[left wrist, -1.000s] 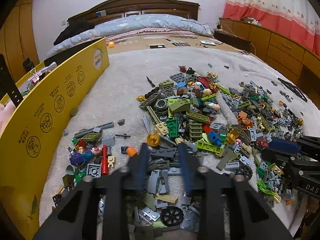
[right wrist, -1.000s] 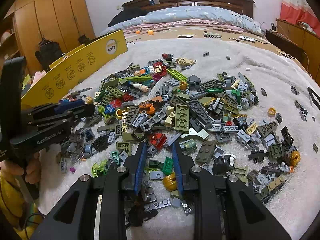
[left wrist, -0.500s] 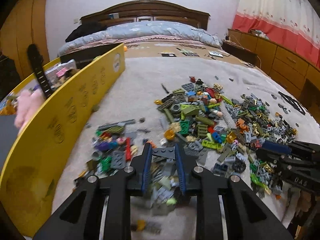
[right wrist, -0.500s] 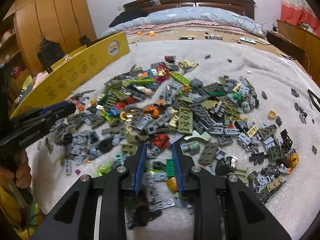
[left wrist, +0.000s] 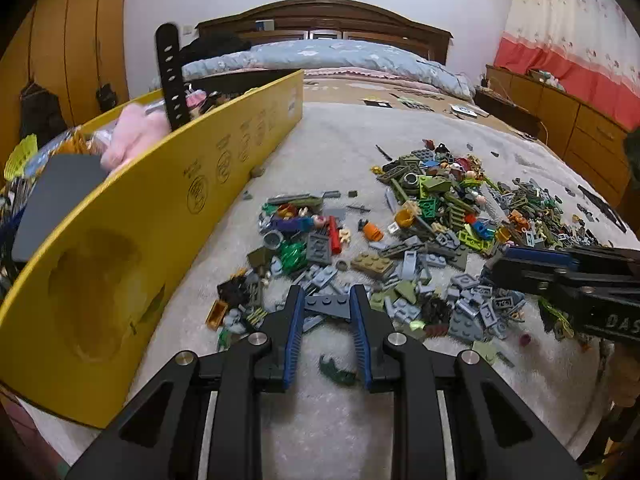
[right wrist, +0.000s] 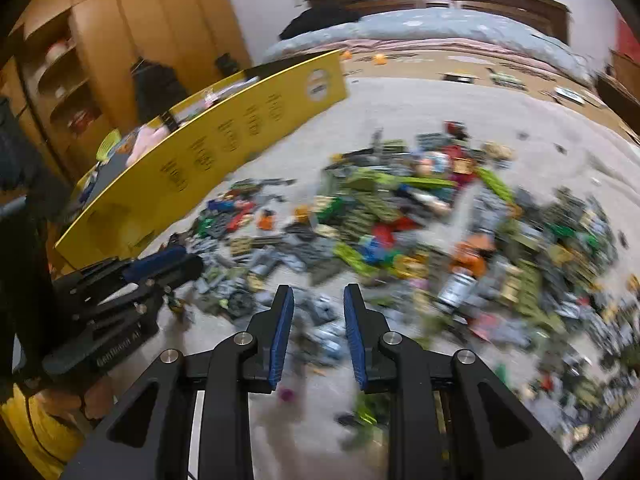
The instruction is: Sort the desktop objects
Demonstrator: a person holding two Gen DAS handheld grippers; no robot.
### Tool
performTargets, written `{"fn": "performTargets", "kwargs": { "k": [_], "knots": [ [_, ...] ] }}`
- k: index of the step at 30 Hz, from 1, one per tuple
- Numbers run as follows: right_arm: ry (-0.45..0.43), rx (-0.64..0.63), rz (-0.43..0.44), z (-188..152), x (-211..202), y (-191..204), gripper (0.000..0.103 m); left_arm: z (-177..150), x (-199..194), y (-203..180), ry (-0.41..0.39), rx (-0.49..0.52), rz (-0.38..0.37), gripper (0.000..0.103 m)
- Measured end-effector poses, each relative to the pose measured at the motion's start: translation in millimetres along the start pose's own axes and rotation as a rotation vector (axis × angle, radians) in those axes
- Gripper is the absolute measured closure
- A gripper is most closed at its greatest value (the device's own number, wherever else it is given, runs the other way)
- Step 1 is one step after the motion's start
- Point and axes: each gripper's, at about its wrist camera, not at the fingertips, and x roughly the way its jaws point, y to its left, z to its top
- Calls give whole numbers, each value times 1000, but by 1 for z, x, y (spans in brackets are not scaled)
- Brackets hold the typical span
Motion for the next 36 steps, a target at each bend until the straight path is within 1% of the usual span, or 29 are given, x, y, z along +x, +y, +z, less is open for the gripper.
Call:
{"fn": "performTargets", "kwargs": {
  "k": [3, 6, 10, 17, 22, 30, 32, 36],
  "knots": [
    [22, -34, 22, 7, 12, 15, 76, -5, -1, 5, -7, -13, 5, 80],
    [34, -67, 74, 16, 23, 31, 76, -7, -1, 9, -9, -31, -1, 80],
    [54, -79, 127, 21, 37, 43, 76, -9, -1, 11, -15, -40, -10, 80],
    [61, -113, 75, 25, 52, 51, 76, -11, -2, 13, -21, -44, -14, 80],
    [51, -176, 44, 27, 57, 58, 76, -10, -2, 14, -20, -50, -17, 80],
    [52, -194, 69, 32, 66, 58, 77, -10, -1, 14, -17, -49, -13, 80],
    [54, -211, 65, 30, 67, 60, 85, -10, -1, 14, -16, -47, -9, 80],
    [46, -203, 72, 29, 65, 59, 86, -9, -1, 12, -11, -45, 1, 80]
  ]
}}
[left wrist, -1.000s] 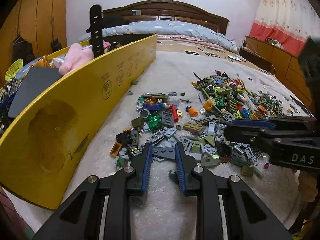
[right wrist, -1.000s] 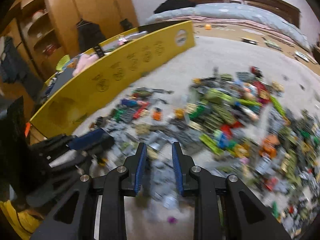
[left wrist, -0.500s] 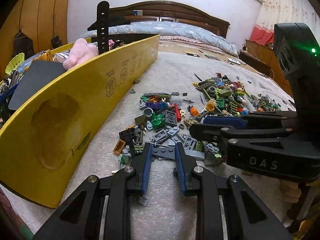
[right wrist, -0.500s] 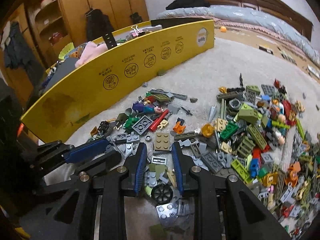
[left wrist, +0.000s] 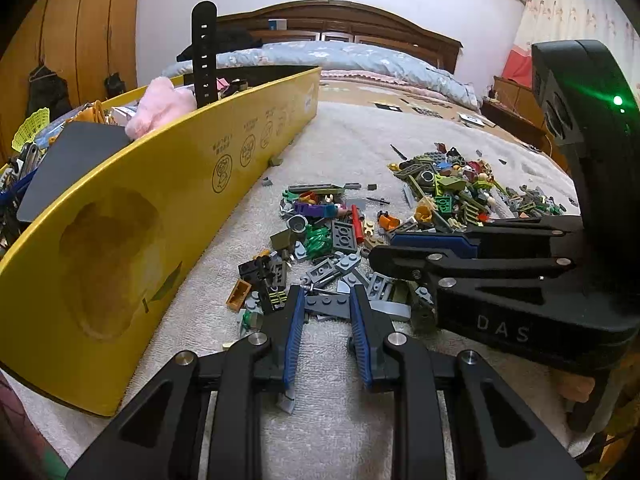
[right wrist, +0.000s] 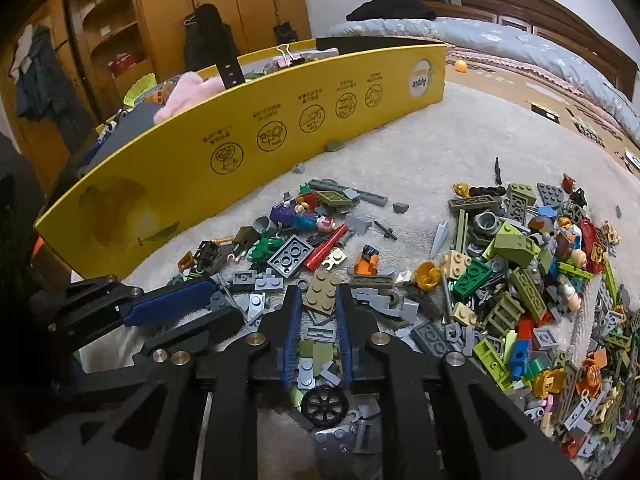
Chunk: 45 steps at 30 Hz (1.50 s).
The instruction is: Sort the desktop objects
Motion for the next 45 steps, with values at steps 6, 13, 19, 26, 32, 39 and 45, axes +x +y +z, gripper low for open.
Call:
{"fn": "performTargets", "kwargs": {
  "k": [6, 13, 19, 26, 32, 39, 45],
  "knots": [
    [-26, 8, 3, -1, -11, -4, 86, 4, -4, -4, 4, 4, 11, 80],
    [-61, 21, -10, -1, -30, -15, 86, 10, -11, -11, 10, 2, 0, 80],
    [-91, 20, -19, 5, -45, -19, 86, 22, -27, -16, -19, 13, 1, 80],
    [-141, 10, -8, 13, -64, -17, 86, 37, -48, -13, -74, 19, 32, 80],
    [-161, -3, -2, 17, -71, -11, 86, 43, -56, -8, -95, 10, 57, 80],
    [-168, -11, 2, 19, -75, -7, 86, 47, -62, -4, -112, 3, 76, 80],
    [-170, -18, 2, 20, -76, -4, 86, 48, -68, 3, -129, -7, 89, 80]
  ]
}}
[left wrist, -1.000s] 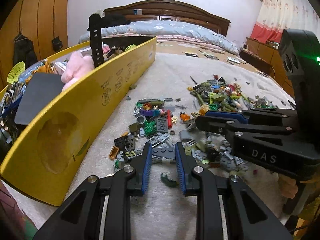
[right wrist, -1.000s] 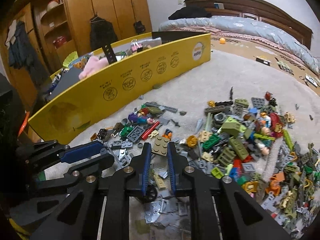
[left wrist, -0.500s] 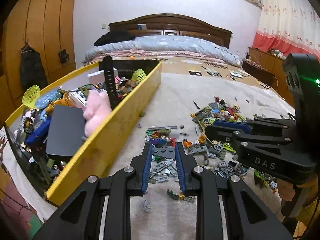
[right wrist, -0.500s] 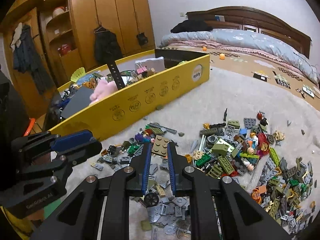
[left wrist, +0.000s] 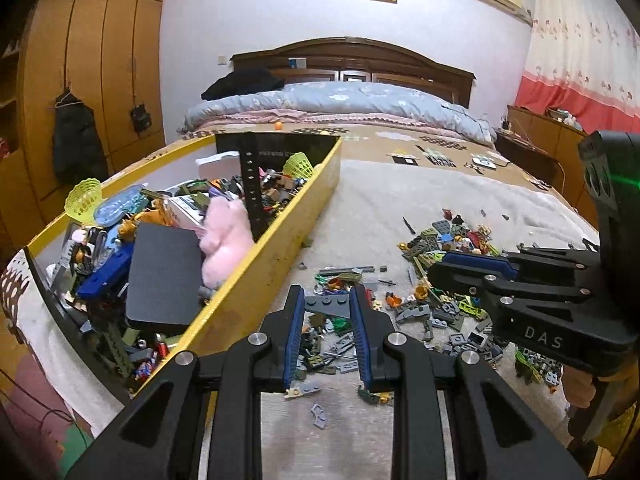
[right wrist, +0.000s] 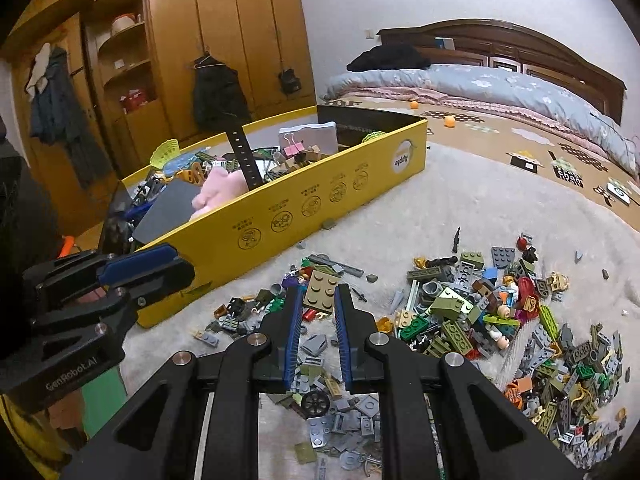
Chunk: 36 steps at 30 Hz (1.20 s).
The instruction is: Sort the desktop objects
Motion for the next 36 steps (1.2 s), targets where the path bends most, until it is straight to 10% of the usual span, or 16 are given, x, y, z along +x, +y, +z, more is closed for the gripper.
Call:
{"fn": "performTargets", "kwargs": {
  "k": [22, 36],
  "knots": [
    [19, -26, 70, 63, 38, 13, 86, 36, 13, 109, -44, -116, 213, 80],
    [125, 39, 150, 133, 111, 19, 86, 69, 64, 180, 81, -147, 331, 80]
  ]
}}
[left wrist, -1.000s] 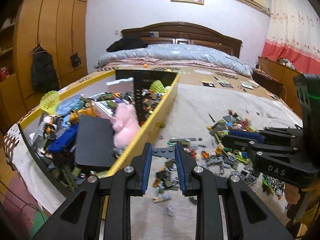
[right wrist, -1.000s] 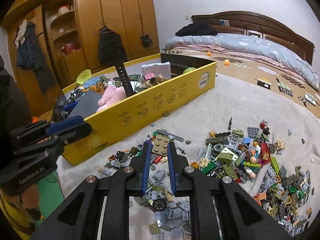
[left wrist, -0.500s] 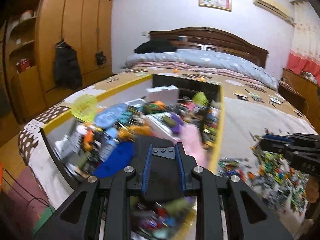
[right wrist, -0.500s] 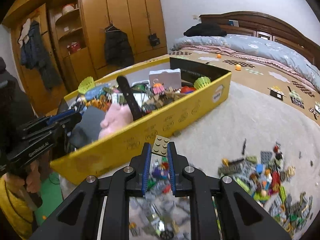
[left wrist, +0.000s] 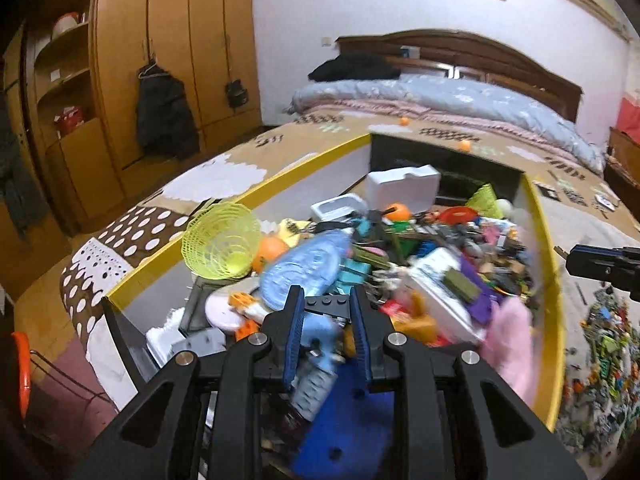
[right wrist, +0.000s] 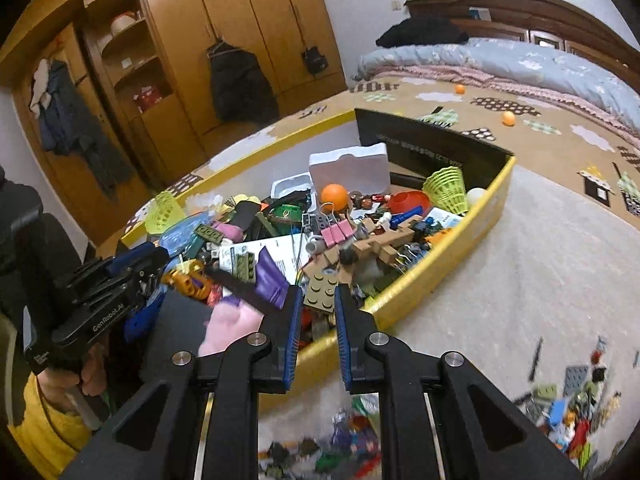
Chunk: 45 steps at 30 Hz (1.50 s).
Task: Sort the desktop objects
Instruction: 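Carry both held pieces up over the yellow box, then open the left gripper over the box while the right gripper opens too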
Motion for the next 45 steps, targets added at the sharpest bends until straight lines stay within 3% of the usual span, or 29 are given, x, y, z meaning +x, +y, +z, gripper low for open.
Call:
{"fn": "performTargets", "kwargs": {
  "k": [14, 18, 27, 31, 36, 41, 45],
  "knots": [
    [60, 15, -25, 48, 58, -4, 86, 8, 17, 19, 48, -66, -24, 80],
    [60, 77, -23, 51, 61, -13, 77, 8, 18, 22, 56, -83, -26, 70],
    [33, 80, -8, 47, 30, -16, 77, 8, 16, 22, 49, -81, -9, 49],
    [40, 110, 6, 33, -1, -17, 77, 7, 11, 23, 29, -92, -11, 41],
    [63, 169, 16, -3, -38, -26, 75, 3, -2, 14, 34, -83, -39, 38],
    [82, 198, -23, -57, -76, -42, 75, -7, -27, -10, 7, -48, -83, 36],
    [61, 215, -98, -105, -112, -58, 75, -17, -46, -36, 7, -30, -166, 33]
  ]
}}
